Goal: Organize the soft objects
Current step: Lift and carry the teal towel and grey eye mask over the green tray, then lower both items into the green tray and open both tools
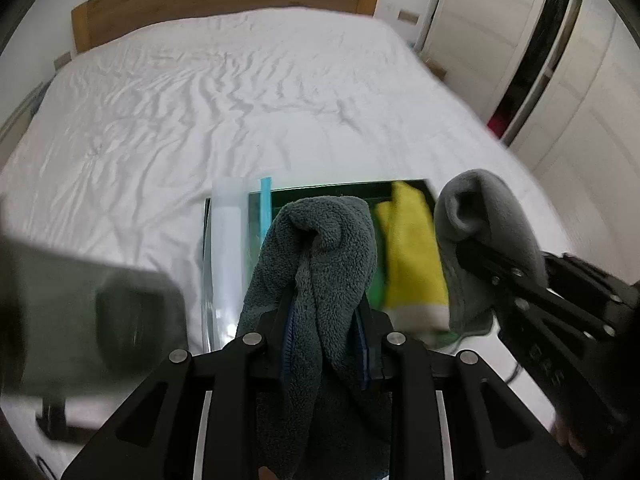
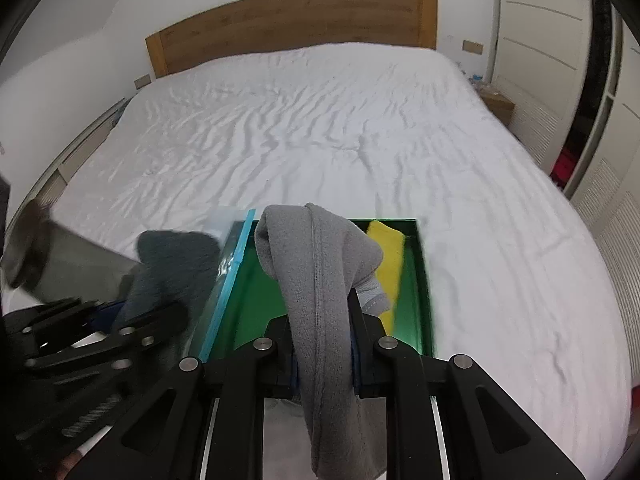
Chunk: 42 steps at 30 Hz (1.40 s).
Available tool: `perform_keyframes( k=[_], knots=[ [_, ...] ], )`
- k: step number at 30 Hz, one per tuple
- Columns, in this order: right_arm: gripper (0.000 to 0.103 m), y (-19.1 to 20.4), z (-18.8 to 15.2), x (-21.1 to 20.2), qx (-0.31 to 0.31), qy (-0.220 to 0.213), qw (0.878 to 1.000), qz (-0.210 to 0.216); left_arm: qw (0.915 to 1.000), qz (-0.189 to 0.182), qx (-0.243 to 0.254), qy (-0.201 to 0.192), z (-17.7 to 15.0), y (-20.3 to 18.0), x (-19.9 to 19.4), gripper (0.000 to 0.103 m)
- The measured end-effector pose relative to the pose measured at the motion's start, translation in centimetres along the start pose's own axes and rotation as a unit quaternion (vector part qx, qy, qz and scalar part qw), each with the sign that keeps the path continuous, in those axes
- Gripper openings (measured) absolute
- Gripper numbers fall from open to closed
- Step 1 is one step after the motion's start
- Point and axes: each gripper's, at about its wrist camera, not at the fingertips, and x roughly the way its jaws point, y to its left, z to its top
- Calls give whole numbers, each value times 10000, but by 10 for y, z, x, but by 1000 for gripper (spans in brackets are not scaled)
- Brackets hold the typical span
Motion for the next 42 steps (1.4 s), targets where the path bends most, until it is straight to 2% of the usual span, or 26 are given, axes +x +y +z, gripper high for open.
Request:
perform_keyframes(
  k=[6, 17, 42],
  knots=[
    [17, -1, 11, 66, -16, 270, 9994, -231, 9991, 288, -3, 325, 9, 6, 58, 21],
    [17, -7, 18, 115, -57, 431, 9984, -365, 9984, 463, 207, 259, 11, -3, 80, 21],
    [21, -16, 10, 119, -8, 362, 9987, -366, 9975, 593, 327, 208, 11, -11, 87, 21]
  ],
)
